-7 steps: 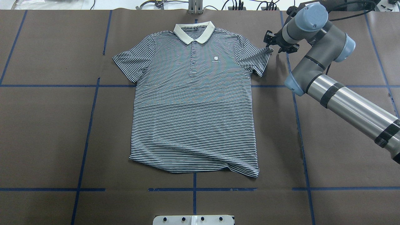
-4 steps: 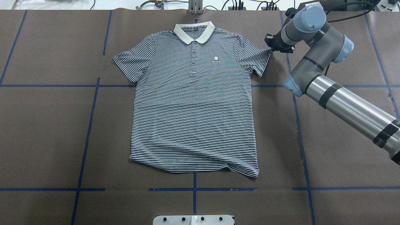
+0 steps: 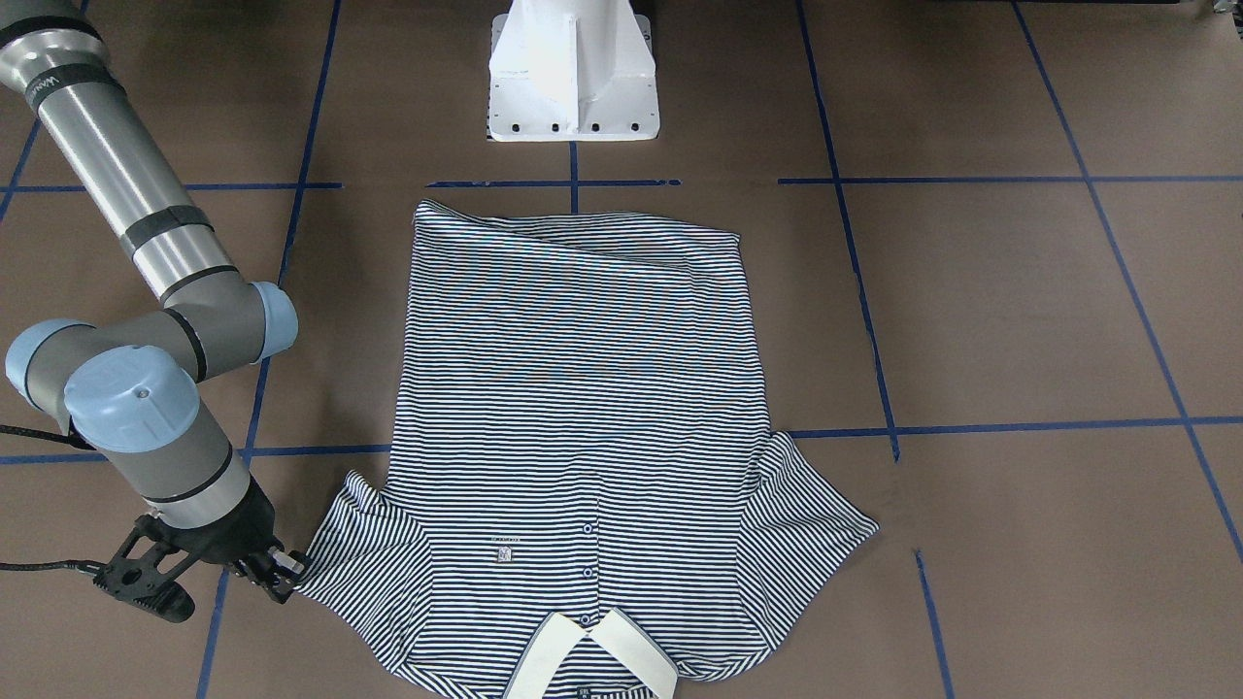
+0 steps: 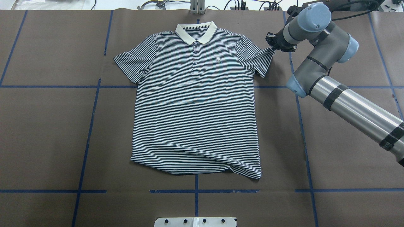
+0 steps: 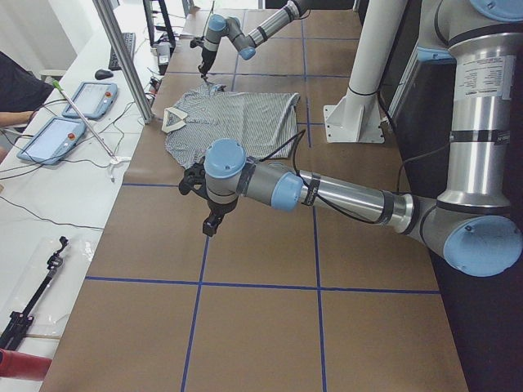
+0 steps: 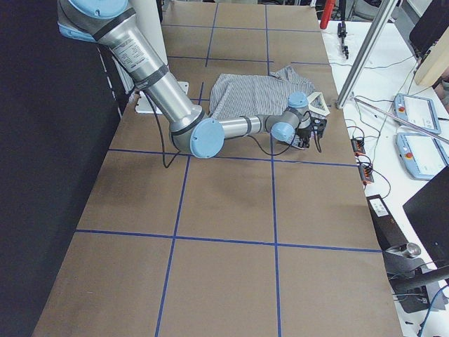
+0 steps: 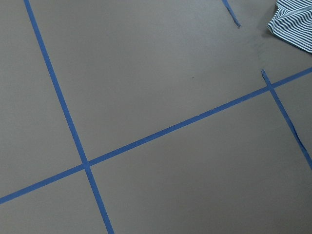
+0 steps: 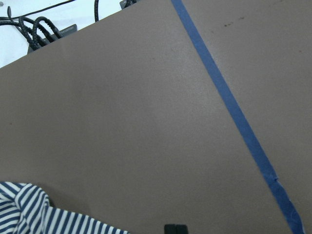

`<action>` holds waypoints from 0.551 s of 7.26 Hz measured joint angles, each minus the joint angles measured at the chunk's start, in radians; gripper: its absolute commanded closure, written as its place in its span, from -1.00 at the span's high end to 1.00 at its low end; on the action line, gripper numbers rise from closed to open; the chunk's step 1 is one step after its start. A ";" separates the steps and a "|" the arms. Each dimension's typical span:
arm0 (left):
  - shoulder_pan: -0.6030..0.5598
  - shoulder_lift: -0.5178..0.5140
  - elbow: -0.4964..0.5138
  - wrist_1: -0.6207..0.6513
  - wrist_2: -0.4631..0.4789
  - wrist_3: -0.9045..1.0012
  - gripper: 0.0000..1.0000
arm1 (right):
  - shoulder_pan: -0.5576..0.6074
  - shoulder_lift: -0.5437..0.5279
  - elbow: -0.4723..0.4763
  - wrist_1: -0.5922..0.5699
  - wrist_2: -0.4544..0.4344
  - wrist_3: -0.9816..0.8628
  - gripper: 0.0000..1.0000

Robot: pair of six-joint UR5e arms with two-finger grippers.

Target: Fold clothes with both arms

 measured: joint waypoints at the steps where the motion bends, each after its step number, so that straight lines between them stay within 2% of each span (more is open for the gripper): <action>1: 0.000 0.000 0.000 0.000 0.000 0.000 1.00 | 0.002 -0.018 0.032 0.000 0.001 0.001 0.60; 3: -0.001 0.001 -0.005 0.000 -0.001 -0.001 1.00 | 0.003 -0.028 0.057 0.011 -0.003 -0.018 0.54; 4: -0.001 0.000 -0.007 0.000 -0.001 -0.002 1.00 | 0.004 -0.038 0.061 0.050 -0.006 -0.093 0.54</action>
